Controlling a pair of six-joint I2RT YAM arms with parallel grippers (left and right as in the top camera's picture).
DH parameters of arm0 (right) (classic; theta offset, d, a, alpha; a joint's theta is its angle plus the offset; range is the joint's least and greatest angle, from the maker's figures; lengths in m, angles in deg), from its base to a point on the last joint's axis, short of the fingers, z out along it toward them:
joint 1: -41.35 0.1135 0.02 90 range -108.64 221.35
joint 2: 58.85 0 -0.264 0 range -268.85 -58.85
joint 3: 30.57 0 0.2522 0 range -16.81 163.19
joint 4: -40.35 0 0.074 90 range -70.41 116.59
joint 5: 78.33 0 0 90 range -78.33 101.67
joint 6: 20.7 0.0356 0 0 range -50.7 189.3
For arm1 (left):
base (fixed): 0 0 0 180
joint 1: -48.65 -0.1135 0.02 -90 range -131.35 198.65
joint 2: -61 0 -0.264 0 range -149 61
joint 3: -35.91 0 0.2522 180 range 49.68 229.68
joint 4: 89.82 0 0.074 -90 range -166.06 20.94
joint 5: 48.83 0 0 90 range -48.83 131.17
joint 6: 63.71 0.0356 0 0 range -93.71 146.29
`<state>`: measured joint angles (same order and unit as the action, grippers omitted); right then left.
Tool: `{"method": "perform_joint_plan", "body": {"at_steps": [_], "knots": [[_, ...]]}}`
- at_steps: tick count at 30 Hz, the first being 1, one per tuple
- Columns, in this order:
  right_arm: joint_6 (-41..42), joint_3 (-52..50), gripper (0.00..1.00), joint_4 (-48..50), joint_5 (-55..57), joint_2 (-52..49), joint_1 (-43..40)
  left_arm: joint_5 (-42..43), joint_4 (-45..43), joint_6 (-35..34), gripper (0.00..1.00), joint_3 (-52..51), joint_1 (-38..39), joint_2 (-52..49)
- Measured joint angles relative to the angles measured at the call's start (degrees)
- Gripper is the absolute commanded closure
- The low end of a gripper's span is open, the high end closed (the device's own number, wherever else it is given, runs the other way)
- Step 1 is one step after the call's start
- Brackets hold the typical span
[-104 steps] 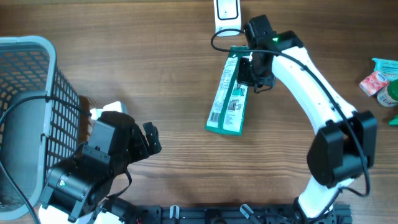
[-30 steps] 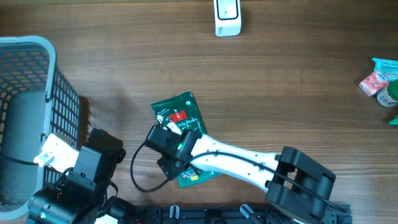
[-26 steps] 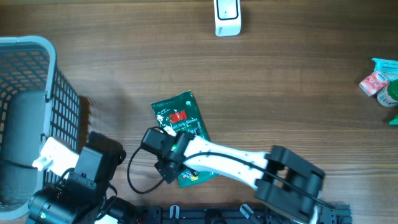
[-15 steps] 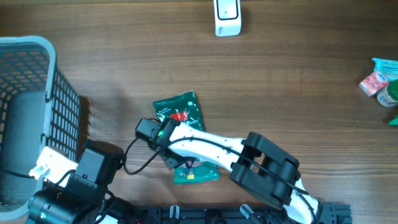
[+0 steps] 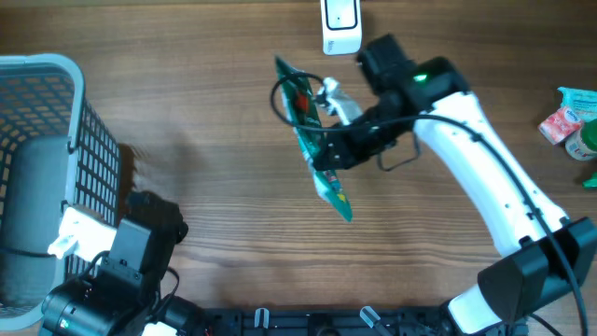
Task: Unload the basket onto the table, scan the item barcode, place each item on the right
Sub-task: 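Carry gloves pack with right gripper up to the white scanner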
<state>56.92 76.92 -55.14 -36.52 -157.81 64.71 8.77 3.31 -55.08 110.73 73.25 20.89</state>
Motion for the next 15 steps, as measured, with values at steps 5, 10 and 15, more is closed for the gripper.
{"method": "perform_joint_plan", "body": {"at_steps": [5, 10, 15], "knots": [[-27.87, -0.7, 0.96, -10.4, -13.68, -0.2, -4.37, 3.37, -6.84, 0.02, 0.0, -0.13, 0.0, 0.0], [-33.09, -0.7, 0.96, -10.54, -28.24, -0.2, -4.39, 5.55, -17.51, 0.02, 0.0, -6.84, 0.0, -2.14], [-14.51, -0.7, 0.96, -8.46, -40.65, -0.2, -4.39, 6.16, -31.39, -0.13, 0.0, -9.53, 0.0, -8.35]]}}
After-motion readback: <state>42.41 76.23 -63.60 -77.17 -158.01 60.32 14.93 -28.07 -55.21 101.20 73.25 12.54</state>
